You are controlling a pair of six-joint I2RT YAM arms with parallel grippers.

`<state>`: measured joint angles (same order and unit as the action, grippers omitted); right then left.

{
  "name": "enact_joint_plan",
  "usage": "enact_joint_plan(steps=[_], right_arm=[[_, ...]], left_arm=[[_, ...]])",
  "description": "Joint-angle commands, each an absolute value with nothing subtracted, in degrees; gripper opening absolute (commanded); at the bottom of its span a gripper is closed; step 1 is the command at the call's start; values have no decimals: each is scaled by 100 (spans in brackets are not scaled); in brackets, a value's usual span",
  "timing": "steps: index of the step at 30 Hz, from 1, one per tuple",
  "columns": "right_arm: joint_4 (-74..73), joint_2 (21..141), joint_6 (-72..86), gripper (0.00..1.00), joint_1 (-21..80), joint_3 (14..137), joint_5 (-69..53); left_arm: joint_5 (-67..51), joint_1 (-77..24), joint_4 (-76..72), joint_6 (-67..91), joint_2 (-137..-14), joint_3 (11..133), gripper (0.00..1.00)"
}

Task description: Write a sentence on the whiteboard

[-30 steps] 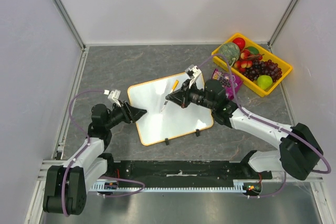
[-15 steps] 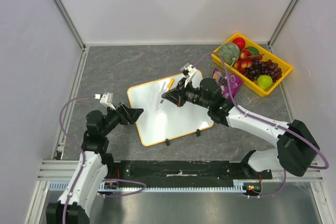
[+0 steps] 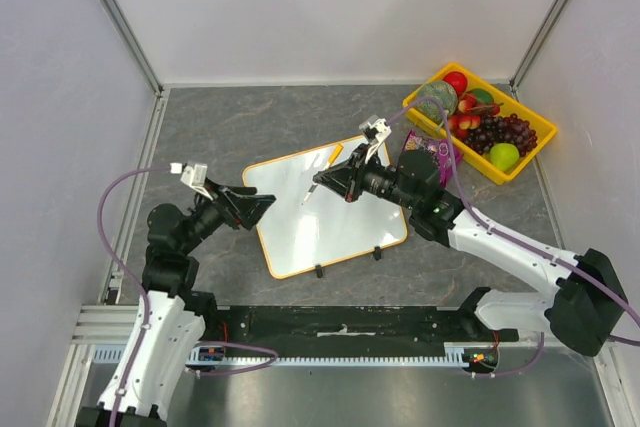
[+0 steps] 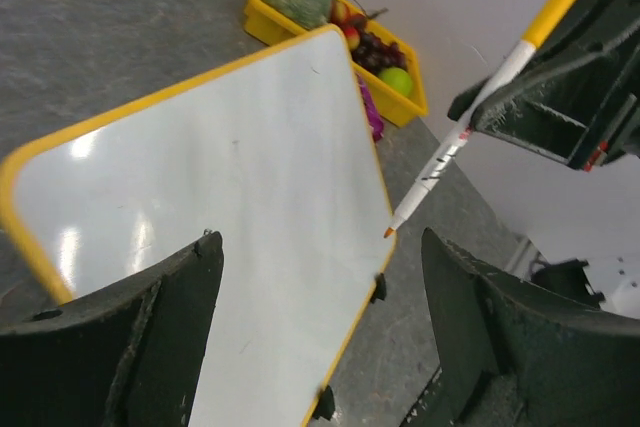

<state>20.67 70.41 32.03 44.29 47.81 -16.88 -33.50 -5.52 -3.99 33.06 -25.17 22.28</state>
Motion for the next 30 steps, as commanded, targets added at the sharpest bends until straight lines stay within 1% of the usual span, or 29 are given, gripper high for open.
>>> enact_joint_plan(steps=[1,4,7,8,10,13,15,18,20,23,25,27,28,29,30], right_arm=[[2180,6733,3445,0,4456,4773,-1810],[2153,6680,3507,0,4465,4755,-1907],[2127,6636,3542,0,4456,4729,-1960],[2110,6618,3551,0,4465,4711,-1960],[2083,6574,3568,0,4465,4685,-1977],[2022,6495,3551,0,4465,4667,-1986],[1951,6434,3533,0,4465,4650,-1943],[1881,6363,3516,0,4474,4667,-1925],[1890,6346,3507,0,4474,4667,-1934],[1855,6363,3507,0,4465,4693,-1942],[1828,6372,3481,0,4465,4711,-1969],[1793,6355,3445,0,4456,4711,-1986],[1758,6337,3411,4,4465,4720,-1978],[1697,6320,3349,13,4465,4746,-2012],[1609,6302,3279,29,4465,4790,-2074]], left_arm=[[-4403,-1079,-1564,3499,-3049,2539,86],[-4115,-1861,-1731,3174,-3418,2759,87],[-3780,-2730,-1731,2761,-4014,3049,88],[-3710,-2881,-1731,2699,-4243,3137,88],[-3639,-3198,-1775,2541,-4639,3313,84],[-3560,-3383,-2003,2522,-4991,3428,77],[-3560,-3410,-2065,2505,-5106,3489,68],[-3533,-3428,-2039,2444,-5212,3533,62],[-3507,-3436,-2013,2408,-5221,3533,47],[-3446,-3445,-1873,2382,-5194,3559,19],[-3410,-3437,-1715,2356,-5124,3603,3],[-3323,-3445,-1487,2320,-5028,3691,2],[-3314,-3445,-1355,2277,-4966,3726,2],[-3305,-3437,-1188,2268,-4922,3805,2],[-3287,-3437,-1021,2233,-4887,3919,2]])
